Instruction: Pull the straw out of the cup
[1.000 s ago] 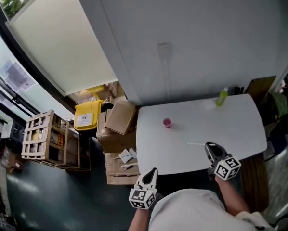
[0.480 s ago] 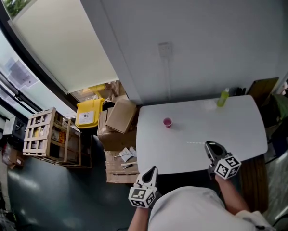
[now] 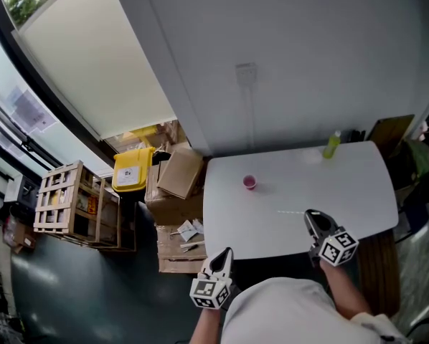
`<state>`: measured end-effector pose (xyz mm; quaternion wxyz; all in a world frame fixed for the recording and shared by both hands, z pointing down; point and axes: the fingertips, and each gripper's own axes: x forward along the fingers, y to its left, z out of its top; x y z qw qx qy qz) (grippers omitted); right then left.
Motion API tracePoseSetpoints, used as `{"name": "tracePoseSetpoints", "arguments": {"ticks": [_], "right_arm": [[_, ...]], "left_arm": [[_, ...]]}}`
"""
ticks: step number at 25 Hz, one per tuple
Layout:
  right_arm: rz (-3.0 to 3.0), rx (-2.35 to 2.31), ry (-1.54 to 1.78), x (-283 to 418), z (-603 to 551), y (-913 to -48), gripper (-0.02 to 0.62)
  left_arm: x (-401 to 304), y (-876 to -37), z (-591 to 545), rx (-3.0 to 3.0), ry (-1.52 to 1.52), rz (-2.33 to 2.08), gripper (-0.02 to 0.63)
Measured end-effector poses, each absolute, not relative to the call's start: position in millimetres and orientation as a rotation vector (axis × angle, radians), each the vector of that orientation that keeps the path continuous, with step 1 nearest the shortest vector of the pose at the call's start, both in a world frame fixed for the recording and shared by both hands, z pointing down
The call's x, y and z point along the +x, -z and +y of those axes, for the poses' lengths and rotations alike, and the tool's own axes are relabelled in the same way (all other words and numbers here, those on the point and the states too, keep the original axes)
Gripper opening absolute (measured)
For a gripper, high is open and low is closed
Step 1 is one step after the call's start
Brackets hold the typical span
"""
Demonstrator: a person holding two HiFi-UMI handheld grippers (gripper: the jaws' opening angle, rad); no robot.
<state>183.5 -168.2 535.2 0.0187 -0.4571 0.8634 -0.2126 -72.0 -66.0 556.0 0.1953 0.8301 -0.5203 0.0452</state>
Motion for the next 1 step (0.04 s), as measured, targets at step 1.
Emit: {"name": "tracePoseSetpoints", "arguments": {"ticks": [1], "right_arm": [[2.68,-1.42,0.66,184.0,-168.2,-535.7,0.051]], "left_arm": [[-71.9,-556.7,-66.1,2.326,-0.127,-1.458,0.002]]}}
